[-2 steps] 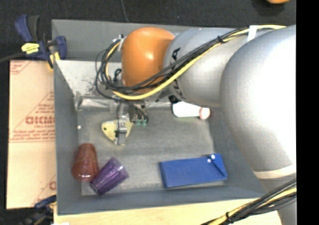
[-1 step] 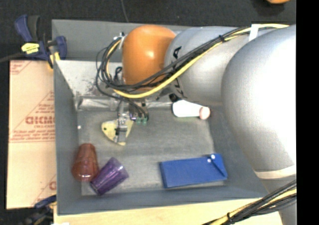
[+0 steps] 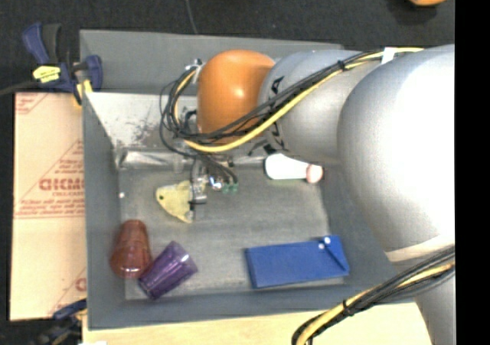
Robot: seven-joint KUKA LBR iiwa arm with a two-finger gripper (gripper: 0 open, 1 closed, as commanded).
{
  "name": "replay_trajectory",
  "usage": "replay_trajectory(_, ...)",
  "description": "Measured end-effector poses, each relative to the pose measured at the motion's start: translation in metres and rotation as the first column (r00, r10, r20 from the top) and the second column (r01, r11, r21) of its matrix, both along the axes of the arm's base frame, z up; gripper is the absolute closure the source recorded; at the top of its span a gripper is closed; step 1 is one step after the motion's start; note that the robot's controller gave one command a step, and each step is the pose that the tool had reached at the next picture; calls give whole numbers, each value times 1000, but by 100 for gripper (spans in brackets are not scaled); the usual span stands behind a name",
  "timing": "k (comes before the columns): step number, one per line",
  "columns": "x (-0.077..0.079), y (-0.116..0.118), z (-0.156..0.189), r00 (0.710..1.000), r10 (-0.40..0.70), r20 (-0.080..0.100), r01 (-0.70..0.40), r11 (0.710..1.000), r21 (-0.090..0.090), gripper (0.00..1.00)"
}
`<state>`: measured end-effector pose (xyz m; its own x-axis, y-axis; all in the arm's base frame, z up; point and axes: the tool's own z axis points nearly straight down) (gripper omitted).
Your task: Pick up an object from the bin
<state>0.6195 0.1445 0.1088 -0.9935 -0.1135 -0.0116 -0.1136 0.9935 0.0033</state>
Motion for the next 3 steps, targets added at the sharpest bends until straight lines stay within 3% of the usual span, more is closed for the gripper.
replay_trajectory(1,-16,-50,-36,1000,-26,-8,26,1000,-1,0)
replay_trajectory(2,-7,-26,-29,999,41,-3,-41,999,-2,100)
replay_trajectory(3,-8,-26,-27,999,40,-4,-40,999,-2,100)
